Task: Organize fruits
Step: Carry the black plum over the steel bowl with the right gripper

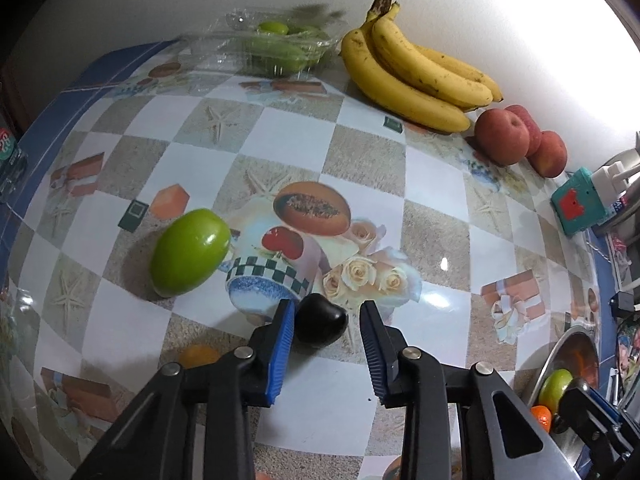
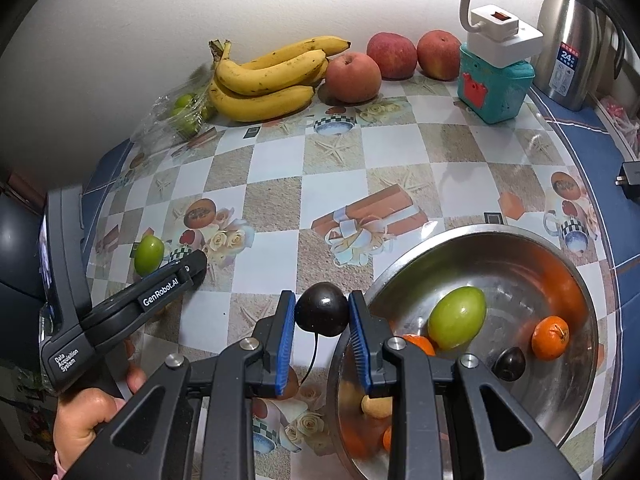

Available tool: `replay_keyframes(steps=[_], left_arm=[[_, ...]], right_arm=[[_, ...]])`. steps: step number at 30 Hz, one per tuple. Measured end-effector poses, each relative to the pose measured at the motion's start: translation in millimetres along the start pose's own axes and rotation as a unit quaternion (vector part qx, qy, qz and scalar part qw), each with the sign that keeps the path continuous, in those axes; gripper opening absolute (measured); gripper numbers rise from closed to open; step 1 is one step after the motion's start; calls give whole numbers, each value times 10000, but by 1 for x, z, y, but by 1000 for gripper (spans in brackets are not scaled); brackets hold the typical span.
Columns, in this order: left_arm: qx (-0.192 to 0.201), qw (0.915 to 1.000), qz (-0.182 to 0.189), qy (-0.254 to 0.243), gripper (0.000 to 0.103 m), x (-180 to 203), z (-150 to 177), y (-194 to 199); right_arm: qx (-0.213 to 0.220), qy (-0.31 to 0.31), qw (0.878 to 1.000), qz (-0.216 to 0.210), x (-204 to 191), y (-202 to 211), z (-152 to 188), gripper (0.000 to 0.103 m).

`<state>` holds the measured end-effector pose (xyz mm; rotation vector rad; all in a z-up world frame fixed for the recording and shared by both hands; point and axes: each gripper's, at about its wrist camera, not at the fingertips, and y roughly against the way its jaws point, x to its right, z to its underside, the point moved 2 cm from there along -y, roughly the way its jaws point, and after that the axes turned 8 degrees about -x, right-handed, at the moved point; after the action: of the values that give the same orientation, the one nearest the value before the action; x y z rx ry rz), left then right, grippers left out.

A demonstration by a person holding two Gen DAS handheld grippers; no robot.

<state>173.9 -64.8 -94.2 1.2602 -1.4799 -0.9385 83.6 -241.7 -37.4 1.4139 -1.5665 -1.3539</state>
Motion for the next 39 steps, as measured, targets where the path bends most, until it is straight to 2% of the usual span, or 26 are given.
replay_keyframes(steps=[15, 22, 26, 34, 39], left_arm=[[19, 9998, 162, 129, 30, -7, -1, 6], [164, 9997, 204, 3, 30, 2, -2, 26], [223, 9991, 362, -84, 30, 13, -1, 43], [179, 9970, 699, -294, 30, 40, 9, 64], [54, 9946, 937, -445, 30, 56, 17, 69]], right_arm=[[-26, -43, 10000, -26, 1, -1, 1, 28], [-13, -82, 10000, -43, 3, 1, 1, 28], [-5, -166, 9998, -78, 8, 3, 1, 28], [50, -615, 9980, -104, 41, 12, 4, 28], [99, -1029, 9946, 28, 73, 17, 7, 28]])
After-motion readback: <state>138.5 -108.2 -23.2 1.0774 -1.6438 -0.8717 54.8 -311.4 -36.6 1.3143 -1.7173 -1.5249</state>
